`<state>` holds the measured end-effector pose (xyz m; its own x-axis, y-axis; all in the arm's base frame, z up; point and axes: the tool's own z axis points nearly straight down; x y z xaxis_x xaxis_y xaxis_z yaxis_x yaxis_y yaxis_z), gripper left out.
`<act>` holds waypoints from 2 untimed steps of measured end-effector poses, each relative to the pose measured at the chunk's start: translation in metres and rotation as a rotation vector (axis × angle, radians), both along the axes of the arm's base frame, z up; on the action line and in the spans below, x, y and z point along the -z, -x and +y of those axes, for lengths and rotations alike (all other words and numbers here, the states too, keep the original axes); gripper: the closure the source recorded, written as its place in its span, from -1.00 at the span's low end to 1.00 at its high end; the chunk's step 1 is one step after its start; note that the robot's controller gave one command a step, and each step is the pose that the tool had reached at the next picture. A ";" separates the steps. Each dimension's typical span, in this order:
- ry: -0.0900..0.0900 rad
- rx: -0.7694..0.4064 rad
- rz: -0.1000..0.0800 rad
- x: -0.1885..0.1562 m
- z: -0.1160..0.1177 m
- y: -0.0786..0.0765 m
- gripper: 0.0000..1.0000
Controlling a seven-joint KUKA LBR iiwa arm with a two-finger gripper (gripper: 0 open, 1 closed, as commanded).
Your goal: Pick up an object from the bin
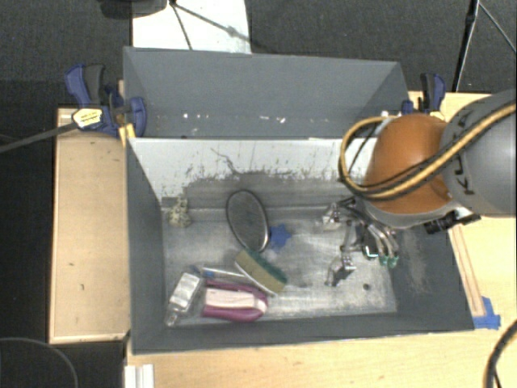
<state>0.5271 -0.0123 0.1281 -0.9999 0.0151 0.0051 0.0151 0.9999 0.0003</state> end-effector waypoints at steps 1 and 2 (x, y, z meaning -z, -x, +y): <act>0.000 0.116 -0.012 0.055 0.075 -0.044 -1.00; -0.003 -0.031 -0.013 0.026 0.147 -0.053 -1.00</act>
Offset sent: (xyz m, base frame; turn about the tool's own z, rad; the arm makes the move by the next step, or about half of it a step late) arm 0.0404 0.0730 -0.0581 0.1193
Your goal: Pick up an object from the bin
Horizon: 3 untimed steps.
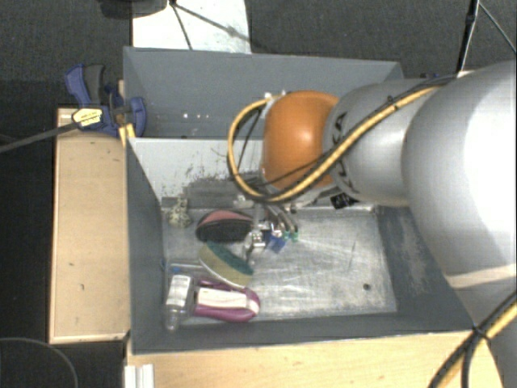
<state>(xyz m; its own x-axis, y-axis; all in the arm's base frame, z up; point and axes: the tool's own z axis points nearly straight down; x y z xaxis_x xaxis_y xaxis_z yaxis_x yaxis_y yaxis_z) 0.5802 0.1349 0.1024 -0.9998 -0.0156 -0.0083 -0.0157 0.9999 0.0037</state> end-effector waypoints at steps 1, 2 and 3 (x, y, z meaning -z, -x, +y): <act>0.009 0.176 0.005 0.002 0.016 -0.001 -1.00; 0.013 0.366 0.001 0.029 0.009 0.000 -1.00; 0.008 0.367 0.003 0.027 0.005 -0.001 -1.00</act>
Offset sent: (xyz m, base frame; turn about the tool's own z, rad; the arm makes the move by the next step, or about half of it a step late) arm 0.0000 0.0201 -0.0024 0.1779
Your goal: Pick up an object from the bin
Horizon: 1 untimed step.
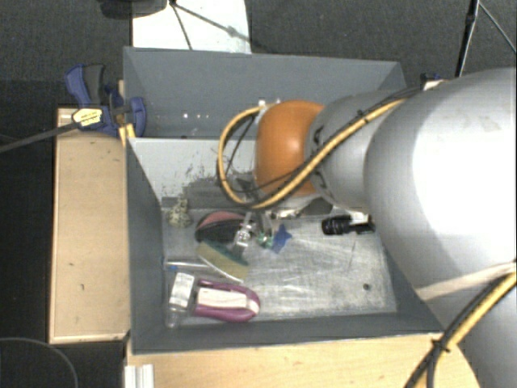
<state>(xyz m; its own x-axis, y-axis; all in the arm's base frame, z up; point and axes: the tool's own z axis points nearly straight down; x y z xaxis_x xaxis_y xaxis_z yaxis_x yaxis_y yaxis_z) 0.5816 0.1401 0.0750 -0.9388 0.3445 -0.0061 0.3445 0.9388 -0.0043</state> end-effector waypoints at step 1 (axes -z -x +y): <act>-0.003 -0.002 -0.008 -0.002 0.001 -0.002 1.00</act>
Offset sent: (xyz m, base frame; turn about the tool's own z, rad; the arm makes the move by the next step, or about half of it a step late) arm 0.0000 0.0000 0.0000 0.0000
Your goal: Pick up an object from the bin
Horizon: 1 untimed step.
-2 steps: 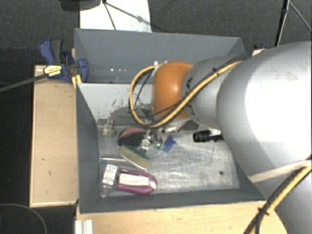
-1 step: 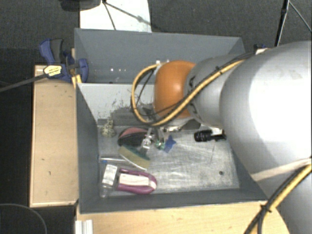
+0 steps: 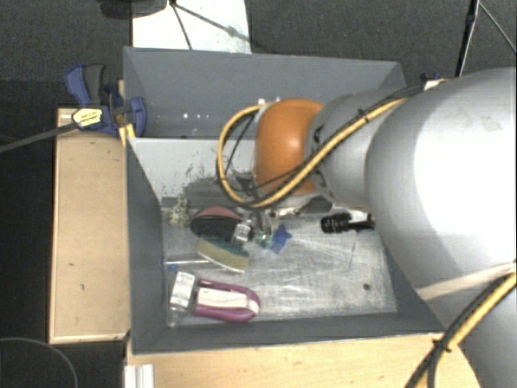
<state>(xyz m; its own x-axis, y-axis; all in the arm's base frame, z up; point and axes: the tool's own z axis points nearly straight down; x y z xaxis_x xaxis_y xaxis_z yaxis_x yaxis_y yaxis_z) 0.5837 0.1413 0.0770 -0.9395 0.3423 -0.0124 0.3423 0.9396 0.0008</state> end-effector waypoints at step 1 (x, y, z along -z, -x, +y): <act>-0.005 -0.002 0.005 -0.057 0.000 -0.002 1.00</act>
Offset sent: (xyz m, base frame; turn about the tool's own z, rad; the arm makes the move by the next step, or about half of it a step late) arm 0.0000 0.0000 0.0536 0.0000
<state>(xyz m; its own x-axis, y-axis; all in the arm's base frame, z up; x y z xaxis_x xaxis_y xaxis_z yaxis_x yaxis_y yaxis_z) 0.5856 0.1413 0.1345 -0.9402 0.3407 -0.0057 0.3407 0.9402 0.0034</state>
